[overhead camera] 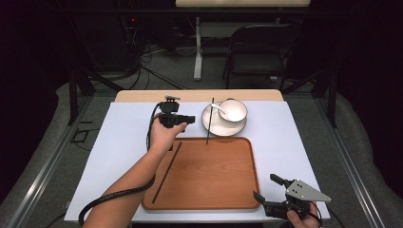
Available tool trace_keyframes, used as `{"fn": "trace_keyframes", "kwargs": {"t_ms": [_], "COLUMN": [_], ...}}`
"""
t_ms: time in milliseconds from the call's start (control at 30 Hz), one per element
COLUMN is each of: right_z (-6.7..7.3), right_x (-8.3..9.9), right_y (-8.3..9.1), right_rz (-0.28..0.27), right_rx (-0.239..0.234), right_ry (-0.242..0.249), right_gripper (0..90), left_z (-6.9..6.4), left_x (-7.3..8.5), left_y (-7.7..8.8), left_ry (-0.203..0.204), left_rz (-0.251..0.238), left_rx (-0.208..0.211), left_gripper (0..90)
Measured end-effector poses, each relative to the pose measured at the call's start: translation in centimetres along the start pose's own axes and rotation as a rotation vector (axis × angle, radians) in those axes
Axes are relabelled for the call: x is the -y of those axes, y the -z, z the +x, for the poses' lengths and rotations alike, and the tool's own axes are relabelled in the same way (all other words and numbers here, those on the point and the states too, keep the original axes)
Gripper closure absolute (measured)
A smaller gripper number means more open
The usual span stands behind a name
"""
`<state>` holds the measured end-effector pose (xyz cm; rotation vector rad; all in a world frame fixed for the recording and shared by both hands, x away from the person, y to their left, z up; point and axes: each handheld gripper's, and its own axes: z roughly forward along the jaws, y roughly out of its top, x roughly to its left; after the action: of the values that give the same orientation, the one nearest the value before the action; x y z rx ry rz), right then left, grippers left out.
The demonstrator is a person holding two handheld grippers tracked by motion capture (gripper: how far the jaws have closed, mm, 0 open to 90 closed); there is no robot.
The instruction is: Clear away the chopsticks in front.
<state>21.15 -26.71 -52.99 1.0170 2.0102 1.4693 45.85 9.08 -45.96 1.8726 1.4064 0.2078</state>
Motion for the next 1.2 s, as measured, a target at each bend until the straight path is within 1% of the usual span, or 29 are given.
{"fn": "trace_keyframes", "kwargs": {"t_ms": [33, 67, 100, 133, 200, 267, 300, 433, 533, 567, 600, 633, 700, 733, 767, 800, 900, 933, 967, 1000, 1133, 1200], "right_z": [0.0, 0.0, 0.0, 0.0, 0.0, 0.0, 0.0, 0.0, 0.0, 0.0, 0.0, 0.0, 0.0, 0.0, 0.0, 0.0, 0.0, 0.0, 0.0, 0.0, 0.0, 0.0], "right_x": [0.0, 0.0, 0.0, 0.0, 0.0, 0.0, 0.0, 0.1, 0.1, 0.1, 0.1, 0.1, 0.1, 0.1, 0.1, 0.1, 0.1, 0.1, 0.1, 0.1, 0.1, 0.1], "right_y": [0.0, 0.0, 0.0, 0.0, 0.0, 0.1, 0.1, 0.1, 0.2, 0.2, 0.2, 0.3, 0.2, 0.3, 0.3, 0.3, 0.3, 0.3, 0.3, 0.3, 0.3, 0.3], "right_rz": [-0.001, -0.001, 0.001, 0.000, 0.000, -0.001, -0.002, -0.002, -0.001, -0.004, -0.004, -0.003, -0.006, -0.006, -0.004, -0.004, -0.007, -0.007, -0.007, -0.007, -0.008, -0.008], "right_rx": [0.000, 0.000, 0.001, 0.001, 0.001, 0.003, 0.003, 0.003, 0.003, 0.005, 0.006, 0.007, 0.007, 0.007, 0.007, 0.007, 0.006, 0.006, 0.006, 0.006, 0.005, 0.006], "right_ry": [0.000, 0.000, 0.003, 0.001, -0.004, -0.002, -0.004, -0.006, -0.005, 0.005, 0.003, 0.001, 0.000, 0.000, 0.002, 0.002, 0.002, 0.002, 0.002, 0.002, 0.001, -0.001], "right_gripper": [14.5, 14.5, 14.5, 14.5, 14.5, 14.5, 14.5, 14.6, 14.5, 14.5, 14.5, 14.5, 14.5, 14.5, 14.5, 14.5, 14.5, 14.5, 14.5, 14.5, 14.5, 14.5], "left_z": [-0.4, -0.4, -0.8, -0.8, -1.5, -1.7, -2.1, -2.6, -3.1, -3.2, -3.2, -3.3, -3.2, -3.2, -3.0, -3.0, -2.7, -2.6, -2.3, -2.3, -2.1, -2.0], "left_x": [-0.3, -0.3, -0.5, -0.5, -0.9, -1.0, -1.3, -1.6, -1.8, -1.9, -1.9, -2.0, -2.1, -2.1, -2.1, -2.1, -2.2, -2.1, -2.1, -2.1, -2.0, -2.1], "left_y": [-0.5, -0.5, -1.0, -1.0, -1.7, -1.9, -2.3, -3.0, -3.7, -3.9, -4.1, -4.6, -4.9, -5.2, -5.9, -5.9, -7.0, -7.4, -8.1, -8.1, -9.1, -9.3], "left_ry": [-0.006, -0.006, -0.018, -0.018, -0.031, -0.038, -0.047, -0.054, -0.065, -0.061, -0.064, -0.055, -0.052, -0.049, -0.043, -0.043, -0.023, -0.016, -0.002, -0.002, 0.019, 0.018], "left_rz": [0.005, 0.005, 0.008, 0.008, 0.013, 0.015, 0.012, 0.019, 0.022, 0.023, 0.025, 0.032, 0.030, 0.033, 0.044, 0.044, 0.057, 0.059, 0.069, 0.069, 0.085, 0.082], "left_rx": [0.005, 0.005, 0.004, 0.004, 0.005, 0.006, 0.006, 0.011, 0.002, 0.003, 0.005, 0.005, 0.001, -0.001, -0.006, -0.006, -0.002, -0.011, -0.011, -0.011, -0.005, 0.000], "left_gripper": [43.5, 43.5, 43.5, 43.5, 43.7, 43.9, 44.0, 44.1, 44.1, 44.1, 44.2, 44.2, 44.4, 44.5, 45.5, 46.1, 48.1, 48.1, 50.4, 51.7, 55.8, 58.6]}}
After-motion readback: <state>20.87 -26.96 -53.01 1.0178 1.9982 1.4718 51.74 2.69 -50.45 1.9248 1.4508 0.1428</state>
